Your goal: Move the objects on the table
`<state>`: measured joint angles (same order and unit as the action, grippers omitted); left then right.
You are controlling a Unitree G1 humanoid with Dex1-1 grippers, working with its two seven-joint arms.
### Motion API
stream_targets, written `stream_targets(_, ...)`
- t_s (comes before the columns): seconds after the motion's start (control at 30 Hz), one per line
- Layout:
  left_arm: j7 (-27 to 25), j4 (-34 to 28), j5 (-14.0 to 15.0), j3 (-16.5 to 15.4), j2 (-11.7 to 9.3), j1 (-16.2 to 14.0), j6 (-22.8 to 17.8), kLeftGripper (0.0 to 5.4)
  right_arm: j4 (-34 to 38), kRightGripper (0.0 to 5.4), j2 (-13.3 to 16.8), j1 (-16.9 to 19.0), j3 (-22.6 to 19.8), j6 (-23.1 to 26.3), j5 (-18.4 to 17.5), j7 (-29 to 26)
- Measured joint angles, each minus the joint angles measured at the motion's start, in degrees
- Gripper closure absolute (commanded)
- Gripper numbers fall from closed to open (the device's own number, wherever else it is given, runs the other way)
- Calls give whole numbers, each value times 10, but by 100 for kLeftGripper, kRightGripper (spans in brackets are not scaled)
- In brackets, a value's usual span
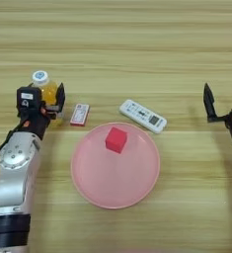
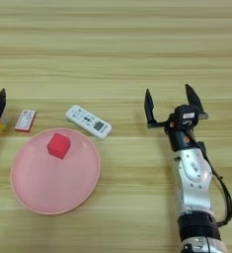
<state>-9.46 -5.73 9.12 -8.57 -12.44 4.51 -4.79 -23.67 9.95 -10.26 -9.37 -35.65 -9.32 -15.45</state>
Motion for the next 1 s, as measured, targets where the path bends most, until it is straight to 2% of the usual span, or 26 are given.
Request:
stream_targets(0.13, -23, -28, 6, 0, -10, 15, -12, 191, -5, 0, 0, 0, 0, 0, -4, -1)
stream_targets(0.3, -77, -79, 45, 9, -25, 19, -29, 191, -7, 0, 0, 0, 1, 0, -6, -3)
stream_targets(0.43, -134, -104, 68, 41, -34, 17, -36, 191, -7, 0, 0, 0, 2, 1, -8, -7)
stream_targets(0.6, -167, -113, 69, 73, -45, 5, -49, 191, -7, 0, 0, 0, 2, 2, -12, -12)
stream_targets(0.73, -192, -125, 71, 105, -45, -3, -64, 191, -1, 0, 0, 0, 2, 2, -13, -12)
stream_targets(1.0, -248, -167, 101, 136, -52, -12, -93, 191, 6, 0, 0, 1, 2, 3, -14, -12)
